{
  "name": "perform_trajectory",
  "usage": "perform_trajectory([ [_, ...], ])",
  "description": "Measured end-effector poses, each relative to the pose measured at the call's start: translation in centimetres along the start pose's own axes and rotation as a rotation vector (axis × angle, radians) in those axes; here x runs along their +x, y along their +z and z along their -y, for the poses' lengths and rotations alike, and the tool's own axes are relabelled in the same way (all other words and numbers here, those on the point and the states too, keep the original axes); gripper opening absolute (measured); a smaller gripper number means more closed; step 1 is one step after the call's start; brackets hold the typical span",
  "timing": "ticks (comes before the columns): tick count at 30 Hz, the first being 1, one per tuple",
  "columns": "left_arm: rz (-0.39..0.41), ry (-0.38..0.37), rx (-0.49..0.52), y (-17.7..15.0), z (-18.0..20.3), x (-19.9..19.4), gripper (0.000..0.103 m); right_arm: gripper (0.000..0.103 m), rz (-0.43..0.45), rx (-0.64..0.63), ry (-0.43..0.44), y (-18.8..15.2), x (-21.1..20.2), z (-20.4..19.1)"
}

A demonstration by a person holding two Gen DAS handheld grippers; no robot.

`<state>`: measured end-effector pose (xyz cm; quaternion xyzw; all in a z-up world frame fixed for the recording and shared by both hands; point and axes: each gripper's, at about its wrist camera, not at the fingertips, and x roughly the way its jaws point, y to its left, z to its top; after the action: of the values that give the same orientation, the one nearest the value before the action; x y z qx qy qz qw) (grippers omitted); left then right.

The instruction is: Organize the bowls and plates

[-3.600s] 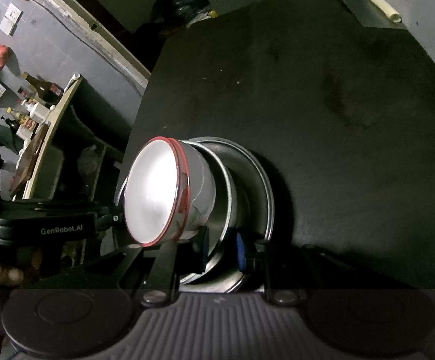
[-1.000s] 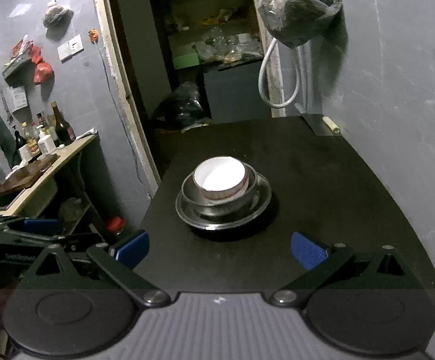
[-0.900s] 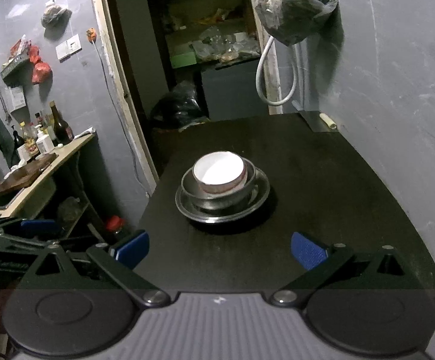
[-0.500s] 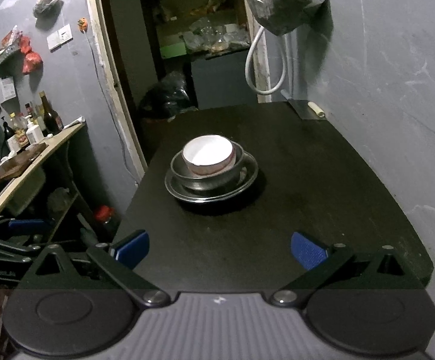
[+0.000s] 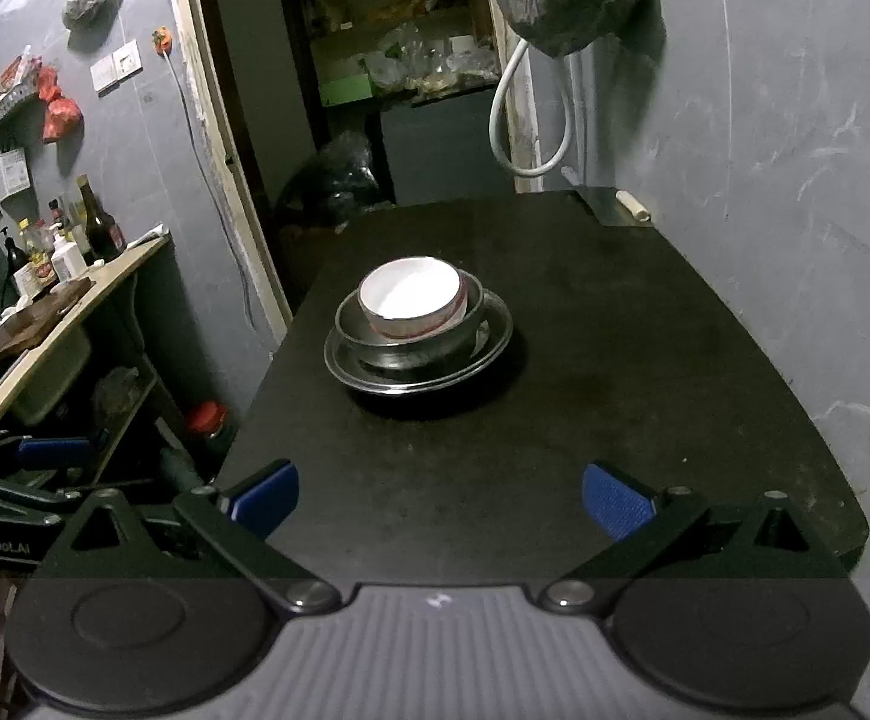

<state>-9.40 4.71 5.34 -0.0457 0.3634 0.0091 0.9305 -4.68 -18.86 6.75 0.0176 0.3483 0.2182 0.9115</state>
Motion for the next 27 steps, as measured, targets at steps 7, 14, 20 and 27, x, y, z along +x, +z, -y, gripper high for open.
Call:
perform_trajectory([
  [7,-0.002,0.005,-0.002,0.11,0.15,0.17,0.101,0.103,-0.007,-0.010,0.012,0.09,0.35,0.05],
  [14,-0.003,0.005,-0.002,0.01,0.21,0.22,0.101,0.103,-0.008,-0.010,0.014,0.08,0.42,0.13],
  [20,-0.006,0.009,0.001,-0.05,0.35,0.25,0.101,0.103,-0.009,-0.009,0.015,-0.02,0.45,0.06],
  [27,-0.007,0.005,0.008,-0.12,0.66,0.41,0.101,0.103,-0.008,-0.008,0.016,-0.29,0.45,-0.07],
])
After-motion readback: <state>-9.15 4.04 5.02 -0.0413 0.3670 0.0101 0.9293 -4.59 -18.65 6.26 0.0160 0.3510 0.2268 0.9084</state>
